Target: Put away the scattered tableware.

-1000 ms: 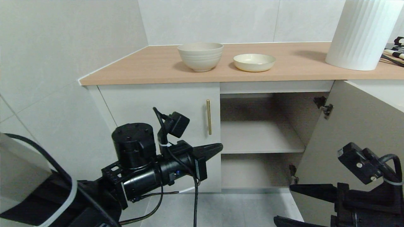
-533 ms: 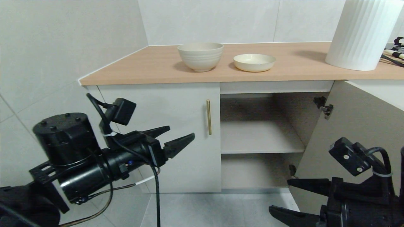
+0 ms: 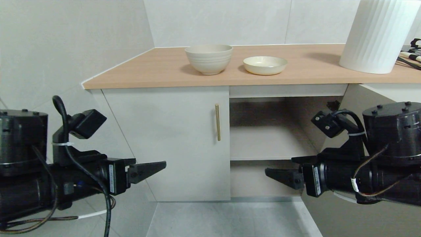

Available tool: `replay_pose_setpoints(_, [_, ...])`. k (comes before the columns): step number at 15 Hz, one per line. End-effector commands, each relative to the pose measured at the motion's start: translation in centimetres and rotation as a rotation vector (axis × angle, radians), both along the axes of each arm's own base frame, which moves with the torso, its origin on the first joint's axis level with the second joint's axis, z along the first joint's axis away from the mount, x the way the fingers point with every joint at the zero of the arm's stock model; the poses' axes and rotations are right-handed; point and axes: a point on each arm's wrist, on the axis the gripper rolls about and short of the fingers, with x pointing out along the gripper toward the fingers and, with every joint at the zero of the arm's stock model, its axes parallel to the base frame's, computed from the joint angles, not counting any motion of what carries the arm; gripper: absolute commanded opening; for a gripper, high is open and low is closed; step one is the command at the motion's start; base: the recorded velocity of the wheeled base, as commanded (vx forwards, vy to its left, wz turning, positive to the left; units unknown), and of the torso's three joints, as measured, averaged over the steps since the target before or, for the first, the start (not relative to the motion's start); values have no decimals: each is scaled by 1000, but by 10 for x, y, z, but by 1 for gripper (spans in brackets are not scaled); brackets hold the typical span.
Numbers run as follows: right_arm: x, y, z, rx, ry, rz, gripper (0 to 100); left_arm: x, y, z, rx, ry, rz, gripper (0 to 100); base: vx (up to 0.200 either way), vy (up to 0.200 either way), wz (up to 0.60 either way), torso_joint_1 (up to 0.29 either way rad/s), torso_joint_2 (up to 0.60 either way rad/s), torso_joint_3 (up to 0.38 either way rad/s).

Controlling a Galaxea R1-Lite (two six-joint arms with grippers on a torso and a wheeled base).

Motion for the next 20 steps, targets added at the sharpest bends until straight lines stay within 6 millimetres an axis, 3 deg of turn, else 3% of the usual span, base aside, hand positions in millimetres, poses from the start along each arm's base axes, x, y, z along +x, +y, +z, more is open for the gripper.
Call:
replay_pose_setpoints(1, [11,3,-3,-19,1,-45,100,-7,3,26,-7,-89,-7,100,0,0,0,0,0,0])
replay_pose_setpoints(7, [4,-4,-8,-57,10,-79,100,-1,0,25,3,-117,-16,100,0,0,0,0,0,0])
replay_pose_setpoints(20, [-2,-6,-12,-65,19,-62,100,-2,1,27,0,-126,-16,100,200,0,0,5,1,2])
